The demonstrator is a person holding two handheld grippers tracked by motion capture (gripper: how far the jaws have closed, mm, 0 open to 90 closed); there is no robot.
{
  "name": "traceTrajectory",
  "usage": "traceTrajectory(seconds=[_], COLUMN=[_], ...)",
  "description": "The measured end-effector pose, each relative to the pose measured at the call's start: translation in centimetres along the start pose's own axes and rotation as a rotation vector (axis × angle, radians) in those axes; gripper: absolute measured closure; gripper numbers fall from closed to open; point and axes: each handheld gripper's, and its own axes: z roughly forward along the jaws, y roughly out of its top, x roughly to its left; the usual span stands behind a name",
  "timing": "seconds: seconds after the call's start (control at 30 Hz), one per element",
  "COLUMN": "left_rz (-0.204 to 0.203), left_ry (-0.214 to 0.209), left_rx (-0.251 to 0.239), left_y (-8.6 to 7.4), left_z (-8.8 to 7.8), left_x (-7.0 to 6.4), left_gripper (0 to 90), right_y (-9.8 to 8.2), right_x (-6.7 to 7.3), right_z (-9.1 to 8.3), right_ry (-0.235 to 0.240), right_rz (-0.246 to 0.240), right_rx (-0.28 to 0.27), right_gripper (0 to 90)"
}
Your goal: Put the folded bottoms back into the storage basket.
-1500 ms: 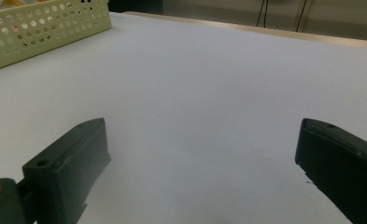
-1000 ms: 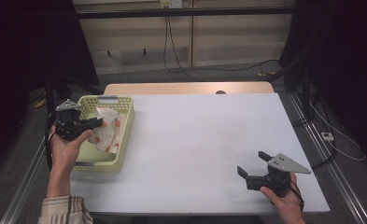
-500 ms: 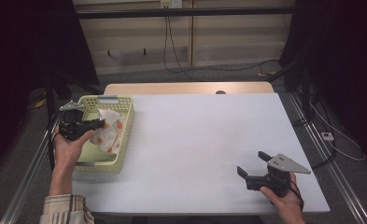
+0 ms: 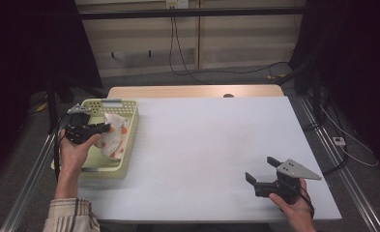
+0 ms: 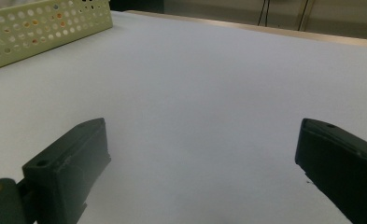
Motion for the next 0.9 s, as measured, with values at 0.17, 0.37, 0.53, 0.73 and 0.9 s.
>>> traceTrajectory(seconds=[0.17,0.37,0.53,0.73,0.9], left_rz=[-0.007,-0.010,-0.009,-0.011,-0.011], left_ry=[0.012,0.024,0.035,0.049,0.048], left_rx=[0.006,0.013,0.014,0.019,0.026], left_y=[-0.14,-0.27,-0.37,-0.48,-0.58], left_z=[0.15,0.36,0.58,0.74,0.91], left_x=[0.29,0.47,0.61,0.83,1.00], left_gripper=[82.1,82.0,81.9,81.7,81.5], right_y=[0.01,0.00,0.00,0.00,0.00], right_x=[-0.03,-0.02,-0.02,-0.02,-0.02], right_z=[-0.01,-0.03,-0.03,-0.04,-0.05], right_ry=[-0.004,-0.003,-0.003,-0.004,-0.004], right_rz=[0.002,0.001,0.000,0.000,0.001], right_rx=[0.000,0.000,0.000,0.000,0.000], right_gripper=[2.5,2.5,2.5,2.5,2.5])
